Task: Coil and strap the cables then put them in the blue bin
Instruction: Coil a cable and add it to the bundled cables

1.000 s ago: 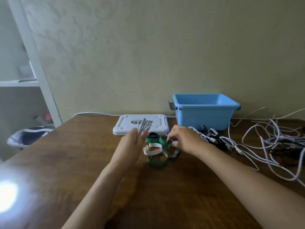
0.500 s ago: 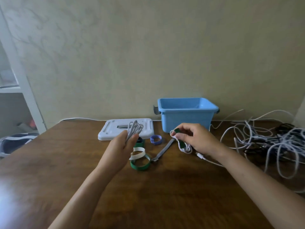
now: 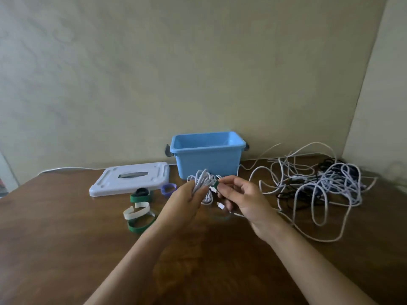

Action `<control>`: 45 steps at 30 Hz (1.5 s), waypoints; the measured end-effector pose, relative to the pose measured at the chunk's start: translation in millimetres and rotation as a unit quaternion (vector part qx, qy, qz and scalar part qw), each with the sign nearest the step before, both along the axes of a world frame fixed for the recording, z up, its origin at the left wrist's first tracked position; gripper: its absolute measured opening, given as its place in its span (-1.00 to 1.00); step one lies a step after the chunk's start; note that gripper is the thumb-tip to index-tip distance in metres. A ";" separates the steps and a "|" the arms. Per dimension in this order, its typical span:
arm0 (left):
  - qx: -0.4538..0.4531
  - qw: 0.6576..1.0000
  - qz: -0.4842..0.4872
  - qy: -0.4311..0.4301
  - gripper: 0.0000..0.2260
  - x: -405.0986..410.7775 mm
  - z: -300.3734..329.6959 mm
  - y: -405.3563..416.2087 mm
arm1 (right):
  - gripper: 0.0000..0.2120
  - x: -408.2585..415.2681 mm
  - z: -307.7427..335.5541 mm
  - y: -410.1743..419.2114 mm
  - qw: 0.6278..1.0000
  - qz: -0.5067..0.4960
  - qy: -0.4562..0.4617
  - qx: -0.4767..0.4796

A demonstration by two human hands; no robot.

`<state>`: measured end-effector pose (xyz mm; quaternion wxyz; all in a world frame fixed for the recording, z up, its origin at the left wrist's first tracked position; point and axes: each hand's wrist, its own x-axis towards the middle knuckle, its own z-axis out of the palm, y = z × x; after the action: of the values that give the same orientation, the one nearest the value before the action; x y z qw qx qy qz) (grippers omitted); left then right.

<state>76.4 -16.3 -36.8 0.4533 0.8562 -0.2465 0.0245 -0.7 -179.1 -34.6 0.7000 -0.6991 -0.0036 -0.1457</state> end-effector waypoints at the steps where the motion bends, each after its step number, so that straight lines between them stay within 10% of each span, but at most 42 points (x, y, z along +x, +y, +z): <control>1: 0.006 1.000 -0.001 0.003 -0.73 -0.9 -2.5 -0.6 | -0.95 0.3 -0.4 -0.5 1.000 0.005 -0.001 -0.001; 17: 0.124 0.986 -0.085 -0.069 -0.89 -23.3 5.4 8.5 | -0.67 -4.1 -2.3 30.6 0.997 -0.070 0.022 -0.002; 25: -0.058 0.977 -0.157 0.132 -0.71 -34.0 14.1 18.4 | -0.53 -2.0 -4.5 29.1 0.997 -0.069 0.033 0.017; 35: -0.121 0.990 -0.037 0.066 -0.58 -25.3 11.8 15.2 | -0.43 0.5 -2.1 20.1 0.999 -0.005 0.026 -0.024; 45: -0.134 0.980 -0.115 0.087 -0.77 -30.8 15.8 21.9 | -0.56 2.1 -4.8 10.8 0.989 -0.008 0.076 -0.126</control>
<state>45.6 5.5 -21.0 0.5835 0.7523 -0.2976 -0.0702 1.4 -168.4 -39.4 0.6032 -0.7909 0.0370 -0.0960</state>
